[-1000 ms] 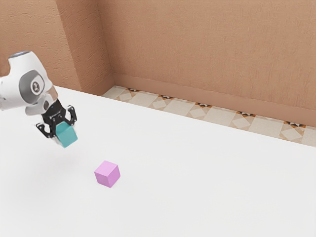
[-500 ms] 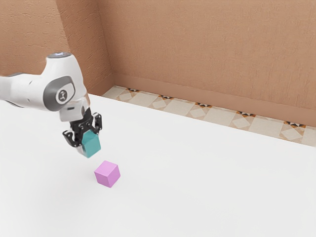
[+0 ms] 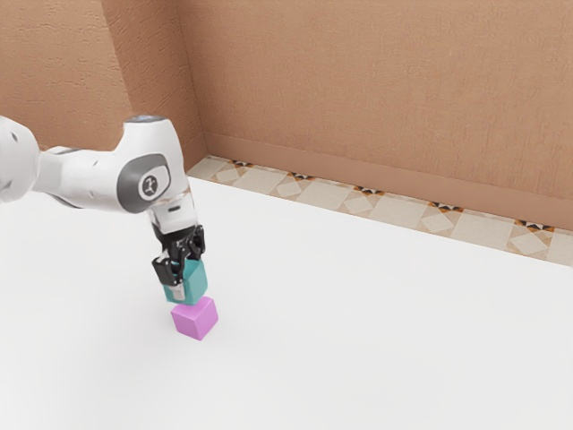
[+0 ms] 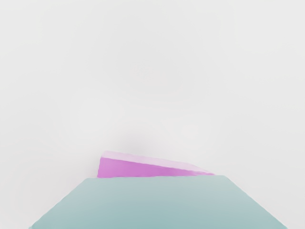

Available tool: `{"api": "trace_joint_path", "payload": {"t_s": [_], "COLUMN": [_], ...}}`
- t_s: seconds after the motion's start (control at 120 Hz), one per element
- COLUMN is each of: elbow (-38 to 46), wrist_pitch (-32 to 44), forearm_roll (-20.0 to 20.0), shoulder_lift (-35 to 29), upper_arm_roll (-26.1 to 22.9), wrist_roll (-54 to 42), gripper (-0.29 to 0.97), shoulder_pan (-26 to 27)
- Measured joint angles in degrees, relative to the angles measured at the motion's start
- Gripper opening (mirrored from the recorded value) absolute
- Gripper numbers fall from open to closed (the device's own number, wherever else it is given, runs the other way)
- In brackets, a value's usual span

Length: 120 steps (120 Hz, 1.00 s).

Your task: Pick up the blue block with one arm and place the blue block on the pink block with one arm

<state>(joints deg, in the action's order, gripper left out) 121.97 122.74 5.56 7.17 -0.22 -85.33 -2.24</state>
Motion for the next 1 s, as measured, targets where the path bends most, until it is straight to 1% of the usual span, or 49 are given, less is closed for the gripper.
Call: {"api": "trace_joint_path", "payload": {"t_s": [0.167, 0.283, 0.467, 0.625, 0.733, 0.817, 0.933, 1.0], "elbow": [-0.05, -0.05, 0.65, 0.74, 0.75, 0.75, -0.19, -7.82], "wrist_pitch": [0.03, 0.10, 0.10, -0.20, -0.32, -0.54, -4.52, -10.36], "forearm_roll": [-0.08, -0.22, -0.37, -0.32, -0.30, -0.30, -0.24, -0.60], "shoulder_lift": [0.72, 0.79, 0.77, 0.85, 0.54, -2.70, -12.17, -11.98], "upper_arm_roll": [-0.56, -1.73, -1.98, -2.41, -3.04, -4.22, -4.91, -4.71], "wrist_roll": [2.85, 3.42, 3.62, 2.99, 2.64, 2.39, 2.14, 2.30], "gripper": [0.36, 0.36, 0.37, 0.51, 0.58, 0.61, 0.64, 0.65], "shoulder_pan": [-0.88, -0.62, -1.69, -1.66, -1.62, -1.46, 0.14, 0.49]}}
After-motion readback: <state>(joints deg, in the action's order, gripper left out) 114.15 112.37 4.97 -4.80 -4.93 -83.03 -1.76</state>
